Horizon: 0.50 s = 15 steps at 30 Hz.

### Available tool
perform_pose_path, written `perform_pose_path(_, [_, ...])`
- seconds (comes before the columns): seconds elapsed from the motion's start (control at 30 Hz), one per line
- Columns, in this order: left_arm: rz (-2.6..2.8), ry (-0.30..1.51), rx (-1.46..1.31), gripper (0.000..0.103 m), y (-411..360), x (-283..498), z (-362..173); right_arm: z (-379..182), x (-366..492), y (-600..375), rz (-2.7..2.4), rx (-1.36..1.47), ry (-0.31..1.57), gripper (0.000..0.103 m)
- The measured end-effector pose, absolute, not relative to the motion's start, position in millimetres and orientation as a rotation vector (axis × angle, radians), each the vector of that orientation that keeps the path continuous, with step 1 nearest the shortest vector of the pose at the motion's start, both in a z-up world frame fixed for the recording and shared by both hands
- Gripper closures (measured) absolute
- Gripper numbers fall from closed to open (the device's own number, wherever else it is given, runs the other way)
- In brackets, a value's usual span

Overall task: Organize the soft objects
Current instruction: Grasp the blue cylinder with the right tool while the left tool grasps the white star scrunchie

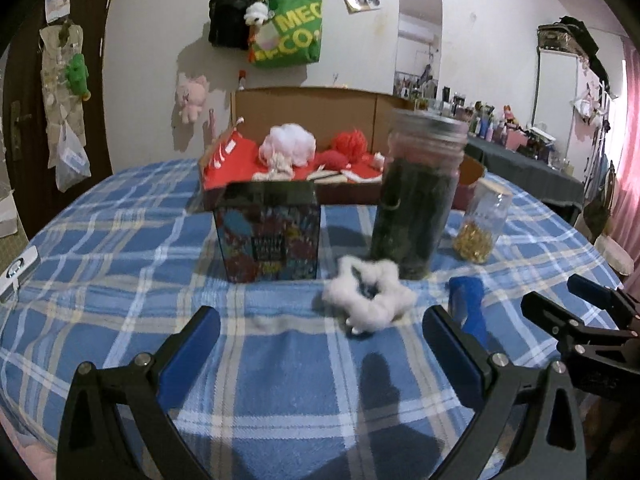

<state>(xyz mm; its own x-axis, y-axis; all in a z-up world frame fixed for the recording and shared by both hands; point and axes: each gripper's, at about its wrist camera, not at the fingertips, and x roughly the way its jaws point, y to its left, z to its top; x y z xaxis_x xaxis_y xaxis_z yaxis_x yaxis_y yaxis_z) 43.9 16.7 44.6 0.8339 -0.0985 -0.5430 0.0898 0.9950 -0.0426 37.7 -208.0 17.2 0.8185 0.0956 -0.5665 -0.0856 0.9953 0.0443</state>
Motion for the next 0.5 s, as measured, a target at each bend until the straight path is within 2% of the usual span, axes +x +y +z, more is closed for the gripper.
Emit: perform_pose_path(0.5, [-0.177,0.668,-0.01,0.0,19,64,41,14,62,-203,0.269,0.125,0.713,0.006])
